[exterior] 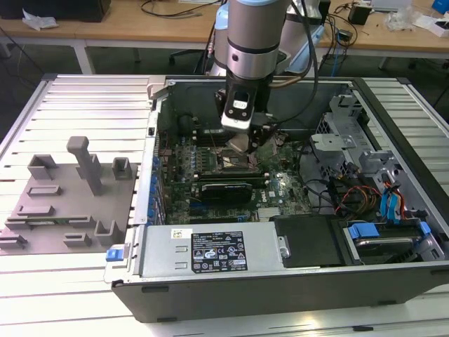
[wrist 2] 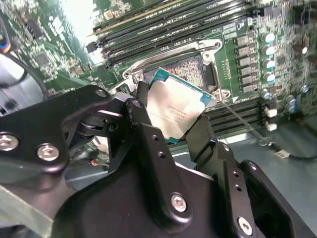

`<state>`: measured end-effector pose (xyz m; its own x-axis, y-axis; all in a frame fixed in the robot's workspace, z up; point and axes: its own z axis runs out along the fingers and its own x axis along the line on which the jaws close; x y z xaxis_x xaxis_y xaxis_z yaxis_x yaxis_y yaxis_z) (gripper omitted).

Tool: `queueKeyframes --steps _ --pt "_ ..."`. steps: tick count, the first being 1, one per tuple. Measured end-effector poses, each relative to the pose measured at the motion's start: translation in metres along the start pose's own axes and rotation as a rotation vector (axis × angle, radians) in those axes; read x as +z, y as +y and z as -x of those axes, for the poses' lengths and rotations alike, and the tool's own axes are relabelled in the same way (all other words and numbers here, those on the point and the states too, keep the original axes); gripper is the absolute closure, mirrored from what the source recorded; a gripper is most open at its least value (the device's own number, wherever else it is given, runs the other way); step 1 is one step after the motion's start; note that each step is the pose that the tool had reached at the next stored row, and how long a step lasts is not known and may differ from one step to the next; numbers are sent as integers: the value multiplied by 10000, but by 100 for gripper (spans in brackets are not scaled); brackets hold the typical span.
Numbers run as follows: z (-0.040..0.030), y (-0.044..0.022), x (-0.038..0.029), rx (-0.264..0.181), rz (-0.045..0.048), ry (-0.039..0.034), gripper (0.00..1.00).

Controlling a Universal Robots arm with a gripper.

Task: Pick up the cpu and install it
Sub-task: 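Place the cpu into insertion slot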

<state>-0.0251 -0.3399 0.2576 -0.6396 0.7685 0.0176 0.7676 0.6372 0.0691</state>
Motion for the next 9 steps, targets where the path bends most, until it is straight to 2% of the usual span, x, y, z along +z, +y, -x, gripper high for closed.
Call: queueKeyframes --steps 9 --pt "0 0 7 1800 31 -125 45"
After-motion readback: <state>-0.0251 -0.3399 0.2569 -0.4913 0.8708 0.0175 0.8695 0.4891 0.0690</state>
